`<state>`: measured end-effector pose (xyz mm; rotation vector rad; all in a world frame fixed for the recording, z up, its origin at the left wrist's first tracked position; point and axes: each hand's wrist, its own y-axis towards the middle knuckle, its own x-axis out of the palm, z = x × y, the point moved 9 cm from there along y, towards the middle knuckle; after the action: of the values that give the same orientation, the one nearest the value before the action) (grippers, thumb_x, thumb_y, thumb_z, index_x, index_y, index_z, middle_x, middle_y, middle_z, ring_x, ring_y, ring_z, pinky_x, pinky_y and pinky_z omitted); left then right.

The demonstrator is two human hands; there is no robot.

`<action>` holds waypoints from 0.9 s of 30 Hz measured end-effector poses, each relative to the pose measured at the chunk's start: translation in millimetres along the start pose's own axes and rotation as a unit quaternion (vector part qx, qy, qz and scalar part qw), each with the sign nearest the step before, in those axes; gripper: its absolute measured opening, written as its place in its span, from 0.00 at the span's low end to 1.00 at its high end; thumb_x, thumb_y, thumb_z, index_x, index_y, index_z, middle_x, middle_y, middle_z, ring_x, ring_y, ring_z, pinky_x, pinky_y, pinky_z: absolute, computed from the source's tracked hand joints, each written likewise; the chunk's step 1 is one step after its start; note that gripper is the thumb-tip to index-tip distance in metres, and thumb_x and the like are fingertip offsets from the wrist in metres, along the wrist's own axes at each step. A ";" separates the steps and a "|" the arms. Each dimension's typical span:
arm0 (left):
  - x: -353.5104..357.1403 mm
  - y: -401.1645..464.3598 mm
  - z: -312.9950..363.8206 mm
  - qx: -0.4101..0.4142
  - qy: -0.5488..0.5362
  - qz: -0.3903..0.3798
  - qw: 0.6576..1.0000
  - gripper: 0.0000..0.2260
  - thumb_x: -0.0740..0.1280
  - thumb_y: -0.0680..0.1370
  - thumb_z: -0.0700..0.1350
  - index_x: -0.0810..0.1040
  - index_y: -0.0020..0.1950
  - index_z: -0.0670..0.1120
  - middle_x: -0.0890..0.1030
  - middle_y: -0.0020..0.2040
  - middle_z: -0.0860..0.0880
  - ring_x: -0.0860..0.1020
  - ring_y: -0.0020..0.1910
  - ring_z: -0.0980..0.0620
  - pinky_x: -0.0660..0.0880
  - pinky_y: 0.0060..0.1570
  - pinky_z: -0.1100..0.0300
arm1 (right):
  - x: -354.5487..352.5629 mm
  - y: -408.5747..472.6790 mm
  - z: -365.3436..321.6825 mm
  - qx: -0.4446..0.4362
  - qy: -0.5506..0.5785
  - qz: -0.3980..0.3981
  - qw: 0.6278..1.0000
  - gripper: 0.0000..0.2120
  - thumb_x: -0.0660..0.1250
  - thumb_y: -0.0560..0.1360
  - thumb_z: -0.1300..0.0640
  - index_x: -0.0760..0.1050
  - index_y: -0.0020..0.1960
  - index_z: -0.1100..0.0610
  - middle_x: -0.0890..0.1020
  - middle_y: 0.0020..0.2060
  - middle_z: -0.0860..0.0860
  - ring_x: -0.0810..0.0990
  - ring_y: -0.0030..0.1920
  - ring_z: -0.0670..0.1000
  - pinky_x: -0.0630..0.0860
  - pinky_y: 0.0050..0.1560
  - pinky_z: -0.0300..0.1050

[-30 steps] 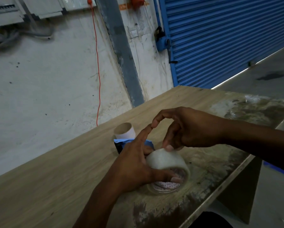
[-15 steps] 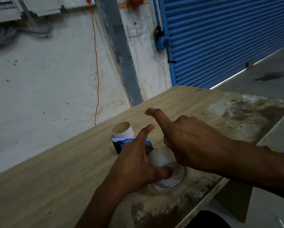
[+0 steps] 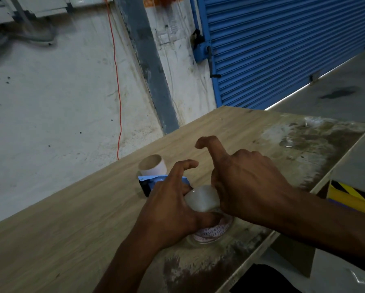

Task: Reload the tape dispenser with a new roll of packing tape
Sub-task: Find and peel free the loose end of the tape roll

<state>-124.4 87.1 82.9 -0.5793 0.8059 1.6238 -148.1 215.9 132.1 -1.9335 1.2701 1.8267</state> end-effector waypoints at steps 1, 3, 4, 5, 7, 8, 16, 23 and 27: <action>-0.1 0.0 0.6 0.000 -0.001 0.000 1.000 0.45 0.81 0.55 0.64 0.63 0.68 0.70 0.85 0.39 0.55 0.81 0.38 0.61 0.71 0.37 0.65 | -1.8 -1.8 -2.4 0.003 -0.010 0.000 1.000 0.46 0.74 0.68 0.44 0.45 0.73 0.44 0.79 0.39 0.45 0.75 0.35 0.49 0.72 0.35 0.45; -1.2 0.0 -0.4 0.001 0.001 0.003 1.000 0.46 0.79 0.53 0.66 0.63 0.68 0.70 0.84 0.38 0.53 0.79 0.38 0.61 0.70 0.37 0.65 | -3.1 -1.1 -4.7 -0.002 -0.016 -0.001 1.000 0.41 0.70 0.69 0.42 0.47 0.71 0.45 0.78 0.38 0.45 0.72 0.33 0.46 0.68 0.33 0.43; -1.7 0.0 -1.5 0.002 0.004 0.004 1.000 0.45 0.80 0.54 0.67 0.64 0.67 0.70 0.82 0.37 0.54 0.78 0.36 0.61 0.69 0.36 0.65 | -2.4 1.2 -3.7 -0.009 -0.008 -0.004 1.000 0.38 0.69 0.70 0.44 0.48 0.70 0.45 0.78 0.38 0.45 0.73 0.33 0.46 0.70 0.33 0.44; -1.7 -0.1 -2.5 0.003 0.010 0.005 1.000 0.45 0.81 0.54 0.66 0.64 0.68 0.70 0.81 0.37 0.54 0.76 0.36 0.61 0.68 0.35 0.65 | -1.6 3.8 -1.5 -0.017 0.007 -0.007 1.000 0.36 0.69 0.70 0.47 0.51 0.70 0.45 0.80 0.38 0.45 0.75 0.34 0.47 0.74 0.35 0.46; -1.7 -0.3 -3.6 0.004 0.023 0.002 1.000 0.45 0.81 0.55 0.68 0.64 0.68 0.71 0.80 0.38 0.56 0.77 0.39 0.61 0.69 0.36 0.62 | -0.3 10.9 3.9 -0.035 0.036 -0.015 0.999 0.34 0.72 0.70 0.54 0.56 0.69 0.46 0.82 0.39 0.45 0.78 0.35 0.46 0.79 0.38 0.51; -1.3 -0.1 -4.2 0.004 0.036 -0.003 0.999 0.44 0.80 0.55 0.69 0.64 0.67 0.71 0.82 0.41 0.57 0.78 0.43 0.60 0.72 0.39 0.61 | -0.1 14.4 5.9 -0.045 0.045 -0.025 0.998 0.34 0.74 0.70 0.55 0.58 0.68 0.45 0.83 0.38 0.45 0.78 0.34 0.42 0.80 0.38 0.51; 1.7 1.3 -0.8 0.038 0.051 -0.065 0.996 0.22 0.82 0.64 0.57 0.84 0.56 0.57 0.85 0.50 0.61 0.82 0.49 0.62 0.82 0.51 0.54 | 7.2 28.2 8.2 -0.098 0.083 -0.094 0.987 0.25 0.81 0.67 0.57 0.73 0.57 0.46 0.83 0.33 0.40 0.77 0.33 0.29 0.77 0.40 0.37; -1.8 2.4 -0.7 0.049 0.005 -0.071 0.996 0.18 0.84 0.64 0.53 0.86 0.51 0.56 0.86 0.47 0.57 0.84 0.46 0.57 0.82 0.48 0.47 | 14.1 36.0 14.1 -0.092 0.135 -0.107 0.981 0.22 0.82 0.67 0.58 0.76 0.56 0.46 0.86 0.36 0.41 0.81 0.33 0.34 0.72 0.36 0.30; -3.9 1.8 -4.2 0.040 -0.012 -0.064 0.997 0.18 0.86 0.63 0.54 0.86 0.49 0.55 0.87 0.46 0.56 0.85 0.45 0.58 0.83 0.48 0.48 | 20.0 32.5 42.6 0.005 0.335 -0.120 0.934 0.16 0.76 0.75 0.61 0.79 0.59 0.50 0.89 0.42 0.46 0.85 0.37 0.43 0.80 0.36 0.40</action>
<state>-125.6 81.2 83.5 -0.5416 0.7963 1.4724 -203.6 215.2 118.0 -2.6857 1.1063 1.0646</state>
